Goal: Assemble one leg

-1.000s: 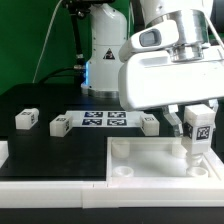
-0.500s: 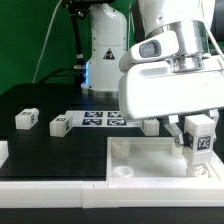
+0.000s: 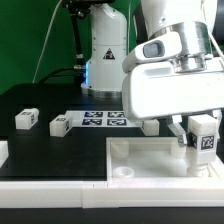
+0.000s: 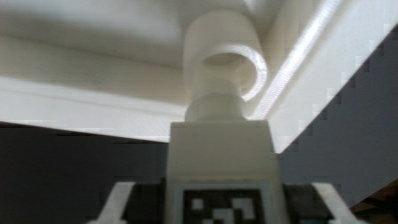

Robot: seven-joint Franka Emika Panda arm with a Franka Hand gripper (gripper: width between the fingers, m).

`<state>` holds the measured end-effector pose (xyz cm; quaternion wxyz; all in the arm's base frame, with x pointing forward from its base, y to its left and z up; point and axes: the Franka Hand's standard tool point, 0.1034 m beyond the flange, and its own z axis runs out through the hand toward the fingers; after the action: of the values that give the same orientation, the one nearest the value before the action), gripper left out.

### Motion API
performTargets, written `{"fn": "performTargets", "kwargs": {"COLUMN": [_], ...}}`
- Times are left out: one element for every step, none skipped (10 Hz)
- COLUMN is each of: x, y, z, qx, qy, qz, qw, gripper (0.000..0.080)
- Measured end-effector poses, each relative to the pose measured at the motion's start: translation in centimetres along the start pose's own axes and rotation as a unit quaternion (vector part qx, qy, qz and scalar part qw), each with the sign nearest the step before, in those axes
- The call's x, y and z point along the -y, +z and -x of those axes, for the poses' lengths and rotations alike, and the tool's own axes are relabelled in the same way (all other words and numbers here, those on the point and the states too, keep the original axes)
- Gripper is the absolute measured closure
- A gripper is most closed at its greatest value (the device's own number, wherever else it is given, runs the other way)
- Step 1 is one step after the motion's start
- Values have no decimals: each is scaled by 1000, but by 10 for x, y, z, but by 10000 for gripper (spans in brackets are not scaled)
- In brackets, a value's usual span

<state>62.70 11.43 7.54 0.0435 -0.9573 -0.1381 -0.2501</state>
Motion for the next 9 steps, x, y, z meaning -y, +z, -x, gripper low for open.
{"fn": "performTargets", "kwargs": {"x": [1,3,4,4,5,6,5,5,4], "y": [-1,-2,-2,-2,-1,0,3,5,6], "z": [1,2,3,5,7,11,13,16,15], "qx": [1,2,3,4,6,8,7,9,5], "qy": [-1,-2,-3,-3,-4,-4,-3,-2,-2], "qz": [0,-1,-1,-1,-2,-2,-1,-1,0], "qw": [1000,1000,1000,1000,1000,1000,1000,1000,1000], "gripper": [512,512,512,512,512,512,512,512,512]}}
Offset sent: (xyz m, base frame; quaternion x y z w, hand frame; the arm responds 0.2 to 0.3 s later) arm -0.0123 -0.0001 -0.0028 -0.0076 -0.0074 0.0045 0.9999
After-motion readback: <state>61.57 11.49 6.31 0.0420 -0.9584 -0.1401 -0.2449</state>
